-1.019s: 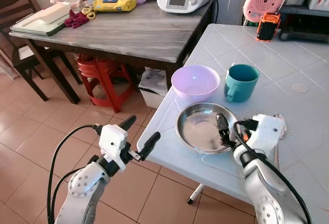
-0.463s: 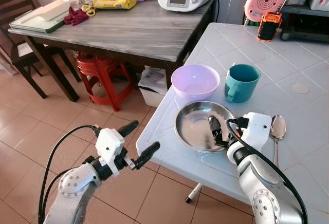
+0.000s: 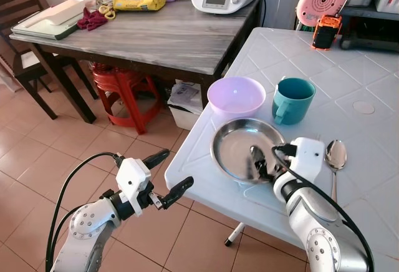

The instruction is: Setting the table

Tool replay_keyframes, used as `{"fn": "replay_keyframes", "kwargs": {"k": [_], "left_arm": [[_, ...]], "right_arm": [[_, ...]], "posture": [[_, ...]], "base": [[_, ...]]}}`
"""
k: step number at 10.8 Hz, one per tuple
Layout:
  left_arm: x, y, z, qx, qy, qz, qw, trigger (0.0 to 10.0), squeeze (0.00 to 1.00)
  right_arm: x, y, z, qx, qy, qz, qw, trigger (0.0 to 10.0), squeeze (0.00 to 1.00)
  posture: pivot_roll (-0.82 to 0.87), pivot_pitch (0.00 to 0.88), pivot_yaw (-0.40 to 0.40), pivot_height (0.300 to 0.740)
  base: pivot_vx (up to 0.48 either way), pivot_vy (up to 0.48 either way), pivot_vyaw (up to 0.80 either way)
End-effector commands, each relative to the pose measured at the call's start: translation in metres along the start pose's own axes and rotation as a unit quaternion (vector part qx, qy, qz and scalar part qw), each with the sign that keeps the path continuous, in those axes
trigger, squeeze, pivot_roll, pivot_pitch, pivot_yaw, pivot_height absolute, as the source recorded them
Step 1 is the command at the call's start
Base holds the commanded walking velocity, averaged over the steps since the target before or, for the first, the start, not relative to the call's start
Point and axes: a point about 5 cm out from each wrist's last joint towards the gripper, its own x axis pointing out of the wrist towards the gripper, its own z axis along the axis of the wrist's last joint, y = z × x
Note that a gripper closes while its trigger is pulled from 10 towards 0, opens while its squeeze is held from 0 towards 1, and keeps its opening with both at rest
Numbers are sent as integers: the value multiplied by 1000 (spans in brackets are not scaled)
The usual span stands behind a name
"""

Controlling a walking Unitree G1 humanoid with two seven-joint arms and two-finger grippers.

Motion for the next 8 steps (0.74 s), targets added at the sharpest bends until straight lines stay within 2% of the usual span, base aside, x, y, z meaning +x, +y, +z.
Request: {"fn": "replay_keyframes", "kwargs": {"k": [1,3,5,8], "left_arm": [[-3,2,0,9,7,-6,1000,10000,0],[-3,2,-1,11,7,-8,1000,10000,0],[-2,0,-2,11,8,-21,1000,10000,0],[-2,-1,-4,13,9,-31,999,10000,0]], "right_arm": [[0,2,-8,-7,24,1,1000,10000,0],[-1,2,-4,-9,20,3,1000,10000,0],[2,2,-6,1,26,1,1000,0,0],[6,0,-6,9,32,0,999,0,0]], "posture": [[-113,75,107,740],[-113,76,108,740],[-113,75,109,740],[-113,75,106,740]], "base": [[0,0,0],[0,0,0],[0,0,0],[0,0,0]]}}
